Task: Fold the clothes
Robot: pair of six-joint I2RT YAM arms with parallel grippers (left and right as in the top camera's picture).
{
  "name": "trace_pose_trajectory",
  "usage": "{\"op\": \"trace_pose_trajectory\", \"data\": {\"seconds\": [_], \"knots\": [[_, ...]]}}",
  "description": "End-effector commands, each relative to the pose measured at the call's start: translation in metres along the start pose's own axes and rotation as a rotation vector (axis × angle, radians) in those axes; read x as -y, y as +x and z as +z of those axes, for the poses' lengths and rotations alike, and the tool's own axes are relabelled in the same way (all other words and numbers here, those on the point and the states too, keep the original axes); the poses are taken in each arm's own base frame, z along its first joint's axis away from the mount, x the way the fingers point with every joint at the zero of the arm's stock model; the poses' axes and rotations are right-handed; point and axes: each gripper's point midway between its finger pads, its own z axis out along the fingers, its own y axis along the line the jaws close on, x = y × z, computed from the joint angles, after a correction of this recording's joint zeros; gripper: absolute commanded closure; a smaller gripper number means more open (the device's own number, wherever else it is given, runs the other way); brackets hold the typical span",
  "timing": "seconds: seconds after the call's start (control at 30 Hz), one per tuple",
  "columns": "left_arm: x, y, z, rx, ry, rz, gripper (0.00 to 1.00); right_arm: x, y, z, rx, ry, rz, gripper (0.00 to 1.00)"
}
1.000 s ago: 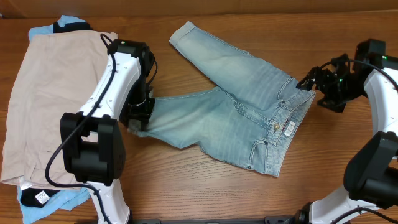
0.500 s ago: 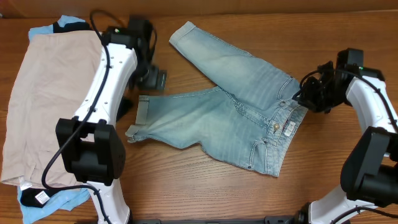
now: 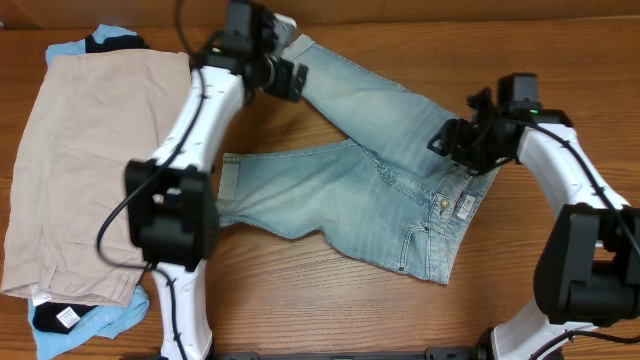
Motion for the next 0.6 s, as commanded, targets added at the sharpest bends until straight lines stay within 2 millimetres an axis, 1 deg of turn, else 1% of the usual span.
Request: {"op": "trace_pose_trajectory", "data": {"seconds": [0.0, 0.13, 0.23, 0.33, 0.37, 0.43, 0.5, 0.57], "knots": [[0.006, 0.01, 0.028, -0.019, 0.026, 0.017, 0.0, -0.025, -0.004, 0.002, 0.043, -0.001, -0.106, 0.36], [0.003, 0.009, 0.042, 0.0, 0.026, 0.011, 0.0, -0.038, -0.01, 0.012, 0.101, 0.092, -0.161, 0.36], [0.002, 0.003, 0.043, 0.028, 0.022, 0.016, 0.0, -0.04, -0.011, 0.013, 0.113, 0.107, -0.158, 0.35], [0.006, 0.0, 0.046, 0.038, 0.026, -0.006, 0.0, -0.037, -0.011, 0.012, 0.109, 0.111, -0.152, 0.35], [0.008, 0.001, 0.047, 0.034, 0.028, -0.016, 0.0, -0.036, -0.011, 0.012, 0.109, 0.113, -0.149, 0.35], [0.013, 0.006, 0.053, 0.015, 0.029, -0.05, 0.03, -0.033, -0.012, 0.011, 0.11, 0.119, -0.143, 0.35], [0.012, 0.015, 0.061, -0.012, 0.004, -0.118, 0.06, -0.031, -0.013, 0.011, 0.113, 0.125, -0.136, 0.35], [0.011, 0.023, 0.068, -0.034, -0.019, -0.199, 0.06, -0.026, -0.015, 0.009, 0.123, 0.145, -0.106, 0.35]]}}
